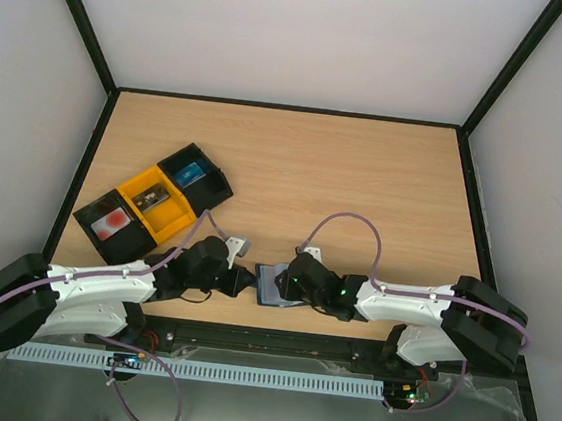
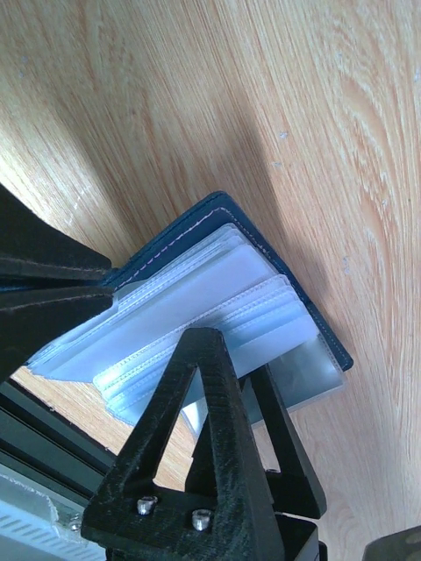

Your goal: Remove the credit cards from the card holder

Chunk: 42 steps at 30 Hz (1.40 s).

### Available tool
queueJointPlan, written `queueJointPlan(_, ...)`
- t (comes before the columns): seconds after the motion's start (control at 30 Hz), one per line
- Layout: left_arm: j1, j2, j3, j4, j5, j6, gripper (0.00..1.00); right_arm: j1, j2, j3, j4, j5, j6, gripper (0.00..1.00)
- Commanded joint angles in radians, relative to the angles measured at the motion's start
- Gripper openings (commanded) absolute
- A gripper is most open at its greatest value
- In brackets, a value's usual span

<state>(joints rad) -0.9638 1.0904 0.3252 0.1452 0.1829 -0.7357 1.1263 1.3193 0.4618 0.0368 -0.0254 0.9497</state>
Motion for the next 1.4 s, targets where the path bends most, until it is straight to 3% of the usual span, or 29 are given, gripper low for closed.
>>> queueJointPlan(0.0, 0.0, 0.006, 0.025, -0.008, -0.006, 0.014, 0.03, 0.007, -0.031, -0.008, -0.049, 0.083, -0.001, 0.43)
queueJointPlan(0.3, 0.0, 0.028, 0.028, -0.008, -0.006, 0.014, 0.03, 0.007, -0.095, -0.023, -0.166, 0.198, 0.019, 0.3)
queueJointPlan(0.43, 0.0, 0.031, 0.032, -0.007, -0.005, 0.01, 0.03, 0.007, -0.112, -0.007, -0.272, 0.281, 0.059, 0.3)
queueJointPlan(0.63, 0.001, 0.037, 0.042, -0.008, -0.002, 0.011, 0.03, 0.006, -0.212, 0.051, -0.363, 0.297, 0.056, 0.47)
queueJointPlan(0.83, 0.0, 0.06, 0.051, 0.015, 0.006, 0.007, 0.03, 0.007, -0.292, 0.031, -0.171, 0.142, 0.01, 0.57)
queueJointPlan(1.03, -0.003, 0.081, 0.059, 0.029, 0.009, 0.005, 0.03, 0.006, -0.193, 0.052, -0.125, 0.091, 0.014, 0.74)
queueJointPlan(1.2, -0.003, 0.076, 0.059, 0.024, 0.004, 0.007, 0.03, 0.007, -0.114, 0.053, -0.076, 0.007, 0.002, 0.79)
queueJointPlan(1.37, -0.003, 0.078, 0.067, 0.026, 0.004, 0.008, 0.03, 0.022, -0.072, 0.057, -0.061, 0.016, 0.001, 0.85)
